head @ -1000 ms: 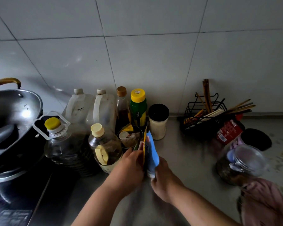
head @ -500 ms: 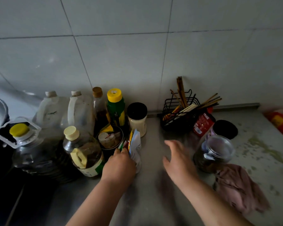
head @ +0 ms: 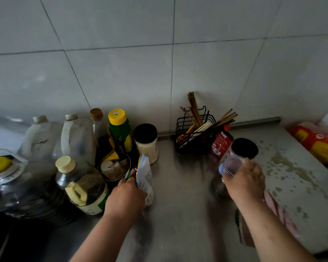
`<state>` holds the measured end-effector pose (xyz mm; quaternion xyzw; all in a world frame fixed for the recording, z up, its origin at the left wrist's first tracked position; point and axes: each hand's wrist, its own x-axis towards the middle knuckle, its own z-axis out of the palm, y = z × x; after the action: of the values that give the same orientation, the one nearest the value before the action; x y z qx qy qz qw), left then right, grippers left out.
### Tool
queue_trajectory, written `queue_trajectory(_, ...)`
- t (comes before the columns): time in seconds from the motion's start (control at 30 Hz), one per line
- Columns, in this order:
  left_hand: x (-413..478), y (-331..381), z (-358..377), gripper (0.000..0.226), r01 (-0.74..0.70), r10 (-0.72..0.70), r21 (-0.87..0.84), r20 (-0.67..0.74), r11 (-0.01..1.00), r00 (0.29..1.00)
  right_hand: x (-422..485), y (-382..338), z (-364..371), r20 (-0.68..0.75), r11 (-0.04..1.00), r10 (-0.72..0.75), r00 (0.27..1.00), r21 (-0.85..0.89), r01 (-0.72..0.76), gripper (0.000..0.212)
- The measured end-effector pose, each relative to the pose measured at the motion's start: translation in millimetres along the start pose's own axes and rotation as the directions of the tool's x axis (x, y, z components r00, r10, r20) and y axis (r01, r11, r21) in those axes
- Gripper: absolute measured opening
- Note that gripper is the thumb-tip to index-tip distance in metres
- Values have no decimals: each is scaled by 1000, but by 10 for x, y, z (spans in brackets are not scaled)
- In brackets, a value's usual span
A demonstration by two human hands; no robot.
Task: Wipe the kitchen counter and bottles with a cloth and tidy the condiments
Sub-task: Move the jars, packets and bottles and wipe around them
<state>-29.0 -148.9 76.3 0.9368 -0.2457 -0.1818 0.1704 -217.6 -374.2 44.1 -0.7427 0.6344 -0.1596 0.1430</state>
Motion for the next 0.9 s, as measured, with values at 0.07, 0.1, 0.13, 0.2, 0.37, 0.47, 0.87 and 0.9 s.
queue_trajectory(0.07,3,-2,-4,65,16,-16,-8,0,1000,1000,-27,-40,-36,60,998,-11,998,59,7,91)
queue_trajectory(0.1,6,-11,-2,64,25,-25,-13,1,1000,1000,-49,-60,-40,80,997,-28,996,74,22,94)
queue_trajectory(0.13,9,-21,-1,64,30,-30,-17,0,999,1000,-81,-89,-41,95,996,-43,995,83,35,97)
queue_trajectory(0.2,12,-34,-7,65,34,-34,-15,-4,999,999,-182,-180,-33,130,993,-85,988,97,72,100)
queue_trajectory(0.37,-11,-104,-35,54,33,-33,2,-41,999,999,-509,-506,11,168,937,-336,927,159,311,100)
queue_trajectory(0.47,-39,-104,-37,49,19,-19,7,-51,1000,999,-743,-768,46,351,923,-380,856,196,330,107)
queue_trajectory(0.87,-96,-55,-121,41,31,-27,-120,32,992,999,-751,-1021,500,608,922,-377,699,319,219,99)
queue_trajectory(0.9,-94,-53,-130,43,43,-39,-124,33,991,999,-749,-1059,519,593,916,-386,707,335,220,97)
